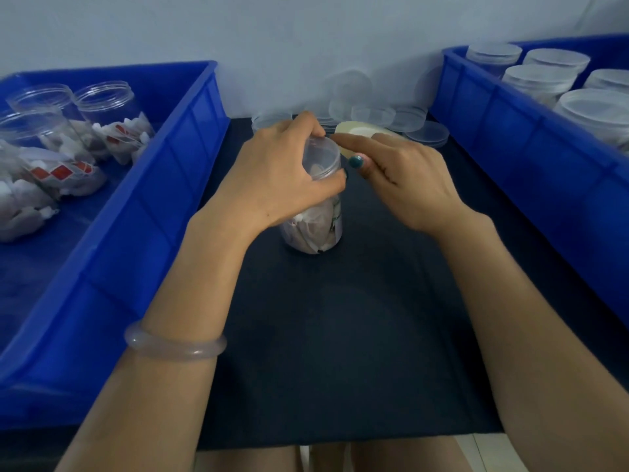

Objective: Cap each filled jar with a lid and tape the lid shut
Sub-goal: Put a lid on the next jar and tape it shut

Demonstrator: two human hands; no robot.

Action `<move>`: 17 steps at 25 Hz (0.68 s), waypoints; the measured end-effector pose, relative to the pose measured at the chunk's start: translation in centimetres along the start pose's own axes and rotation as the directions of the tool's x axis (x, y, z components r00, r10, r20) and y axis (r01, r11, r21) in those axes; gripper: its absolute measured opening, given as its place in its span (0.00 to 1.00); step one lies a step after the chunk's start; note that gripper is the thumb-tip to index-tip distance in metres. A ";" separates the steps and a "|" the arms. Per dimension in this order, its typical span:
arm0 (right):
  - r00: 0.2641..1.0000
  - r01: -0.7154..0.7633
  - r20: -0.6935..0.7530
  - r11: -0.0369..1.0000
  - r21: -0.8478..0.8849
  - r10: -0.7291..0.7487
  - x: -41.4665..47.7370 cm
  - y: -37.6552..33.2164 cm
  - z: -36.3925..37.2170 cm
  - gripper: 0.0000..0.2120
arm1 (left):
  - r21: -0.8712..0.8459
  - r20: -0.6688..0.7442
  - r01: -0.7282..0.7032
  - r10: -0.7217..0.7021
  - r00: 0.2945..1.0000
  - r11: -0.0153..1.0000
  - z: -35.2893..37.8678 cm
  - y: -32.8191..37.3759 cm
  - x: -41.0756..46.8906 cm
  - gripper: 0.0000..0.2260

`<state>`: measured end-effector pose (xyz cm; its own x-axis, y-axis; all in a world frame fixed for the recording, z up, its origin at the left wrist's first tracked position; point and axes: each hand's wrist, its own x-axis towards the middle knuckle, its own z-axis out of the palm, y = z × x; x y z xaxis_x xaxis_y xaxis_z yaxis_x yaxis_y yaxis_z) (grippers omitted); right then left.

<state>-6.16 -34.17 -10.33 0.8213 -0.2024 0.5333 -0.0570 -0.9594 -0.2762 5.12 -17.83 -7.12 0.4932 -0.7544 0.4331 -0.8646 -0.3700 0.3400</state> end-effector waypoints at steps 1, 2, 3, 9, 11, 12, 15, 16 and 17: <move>1.000 -0.007 0.008 1.000 0.023 0.007 0.0 0.1 -0.1 0.21 | -0.001 0.001 -0.002 0.002 1.000 1.000 0.0 0.0 0.0 0.24; 1.000 -0.010 -0.004 0.998 0.057 0.010 0.0 0.1 -0.1 0.20 | 0.000 0.001 -0.005 0.005 1.000 1.000 0.1 0.0 0.0 0.24; 1.000 -0.013 -0.024 0.996 0.087 0.015 -0.1 0.1 -0.2 0.19 | 0.000 -0.001 -0.004 0.004 1.000 1.000 0.2 0.1 0.1 0.24; 0.986 -0.023 -0.164 0.997 0.074 0.035 -0.2 -0.8 0.9 0.15 | -0.001 -0.039 0.024 -0.024 0.999 1.000 0.4 0.7 0.0 0.25; 0.986 -0.053 -0.155 0.996 0.079 0.064 -0.2 -1.1 1.2 0.16 | -0.011 -0.056 0.049 -0.050 0.997 0.999 0.3 0.9 -0.2 0.26; 0.987 -0.072 -0.138 0.993 0.095 0.085 -0.2 -1.2 1.2 0.16 | -0.015 -0.059 0.057 -0.058 0.997 0.998 0.3 1.0 -0.1 0.25; 0.994 -0.098 -0.027 0.986 0.134 0.103 -0.2 -0.8 0.6 0.17 | -0.017 -0.060 0.063 -0.064 0.996 0.998 0.4 0.9 -0.2 0.24; 0.996 -0.091 0.012 0.989 0.119 0.090 -0.2 -0.7 0.5 0.17 | -0.014 -0.061 0.061 -0.062 0.996 0.998 0.5 0.9 -0.2 0.24; 0.995 -0.086 0.050 0.991 0.107 0.081 -0.1 -0.5 0.4 0.18 | -0.012 -0.061 0.058 -0.059 0.996 0.998 0.5 0.8 -0.1 0.24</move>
<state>-6.02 -33.57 -10.55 0.8413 -0.2696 0.4685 -0.0668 -0.9120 -0.4048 4.30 -18.30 -7.34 0.5484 -0.6967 0.4624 -0.8331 -0.4071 0.3746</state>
